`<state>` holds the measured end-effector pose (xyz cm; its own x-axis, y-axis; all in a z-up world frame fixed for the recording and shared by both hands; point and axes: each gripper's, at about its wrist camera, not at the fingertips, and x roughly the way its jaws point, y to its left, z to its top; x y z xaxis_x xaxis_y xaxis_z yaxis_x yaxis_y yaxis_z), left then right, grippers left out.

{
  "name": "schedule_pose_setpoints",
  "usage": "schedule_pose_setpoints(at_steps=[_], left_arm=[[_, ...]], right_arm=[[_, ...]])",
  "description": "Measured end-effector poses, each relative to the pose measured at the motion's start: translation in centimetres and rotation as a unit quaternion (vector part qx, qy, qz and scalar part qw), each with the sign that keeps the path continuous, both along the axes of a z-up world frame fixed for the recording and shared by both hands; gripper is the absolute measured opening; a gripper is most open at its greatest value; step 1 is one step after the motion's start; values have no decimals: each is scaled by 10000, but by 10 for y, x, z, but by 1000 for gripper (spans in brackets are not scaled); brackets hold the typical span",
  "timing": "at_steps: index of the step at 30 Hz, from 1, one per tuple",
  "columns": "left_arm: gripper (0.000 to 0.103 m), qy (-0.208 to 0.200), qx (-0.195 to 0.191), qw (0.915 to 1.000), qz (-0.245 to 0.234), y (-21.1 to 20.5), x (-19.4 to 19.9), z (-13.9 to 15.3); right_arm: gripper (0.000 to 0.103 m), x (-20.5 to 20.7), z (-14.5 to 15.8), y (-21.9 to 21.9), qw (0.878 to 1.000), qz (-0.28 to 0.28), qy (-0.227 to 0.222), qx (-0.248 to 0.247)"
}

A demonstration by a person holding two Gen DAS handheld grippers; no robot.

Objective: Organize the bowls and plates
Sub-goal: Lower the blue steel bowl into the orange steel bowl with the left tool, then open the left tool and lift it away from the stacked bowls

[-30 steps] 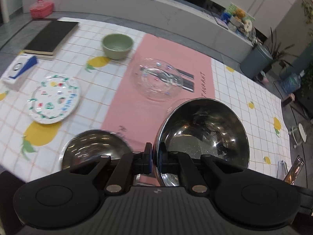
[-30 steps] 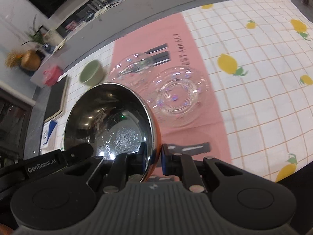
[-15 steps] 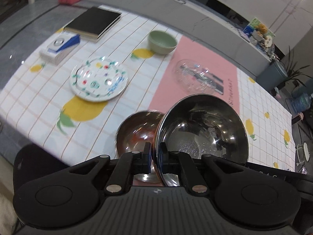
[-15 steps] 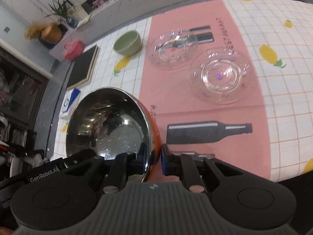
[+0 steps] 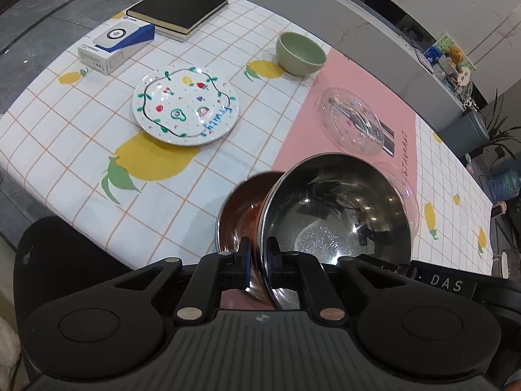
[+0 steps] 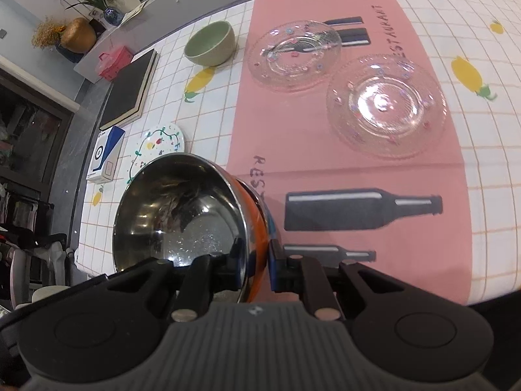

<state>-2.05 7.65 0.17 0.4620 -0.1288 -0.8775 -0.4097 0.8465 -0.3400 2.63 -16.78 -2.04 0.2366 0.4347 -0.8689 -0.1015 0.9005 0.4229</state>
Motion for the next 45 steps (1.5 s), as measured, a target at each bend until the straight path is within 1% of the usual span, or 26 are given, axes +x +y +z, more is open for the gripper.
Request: schedule_pose_setpoints(at_steps=[5, 11, 16, 19, 22, 24, 29, 31, 35, 36, 38, 40, 43, 45], left_arm=[[12, 145, -91, 9998, 103, 11, 5, -7], [12, 263, 71, 9996, 109, 15, 10, -14], [12, 373, 59, 9992, 95, 15, 11, -21], [12, 349, 174, 9992, 80, 13, 11, -22], [12, 325, 254, 9991, 33, 12, 13, -21], [12, 320, 315, 9990, -10, 11, 14, -20], [12, 273, 316, 9991, -15, 12, 14, -20], [12, 226, 333, 9992, -7, 13, 14, -19], [12, 134, 406, 9991, -1, 15, 15, -15], [12, 122, 407, 9991, -2, 15, 16, -14], [12, 84, 392, 9992, -13, 17, 16, -13], [12, 42, 376, 9993, -14, 18, 17, -11], [13, -1, 407, 9992, -51, 19, 19, -8], [16, -22, 376, 9992, -115, 19, 21, -6]], right_arm=[[14, 9, -5, 19, 9996, 193, -71, -176], [15, 15, -18, 34, 9987, 385, -15, -341], [16, 16, -23, 38, 9977, 489, -43, -457], [17, 16, -27, 39, 9975, 508, -11, -500], [17, 16, -27, 39, 9973, 518, -92, -522], [18, 16, -27, 39, 9971, 537, -107, -520], [19, 15, -25, 40, 9970, 558, -146, -512], [24, 15, -23, 40, 9970, 587, -160, -475], [26, 15, -16, 39, 9966, 611, -290, -472], [30, 15, -14, 39, 9965, 617, -327, -460], [33, 14, -8, 39, 9956, 602, -456, -555], [34, 14, -3, 38, 9949, 598, -600, -554], [34, 16, 3, 36, 9951, 620, -620, -463], [34, 17, 5, 37, 9945, 655, -651, -499]])
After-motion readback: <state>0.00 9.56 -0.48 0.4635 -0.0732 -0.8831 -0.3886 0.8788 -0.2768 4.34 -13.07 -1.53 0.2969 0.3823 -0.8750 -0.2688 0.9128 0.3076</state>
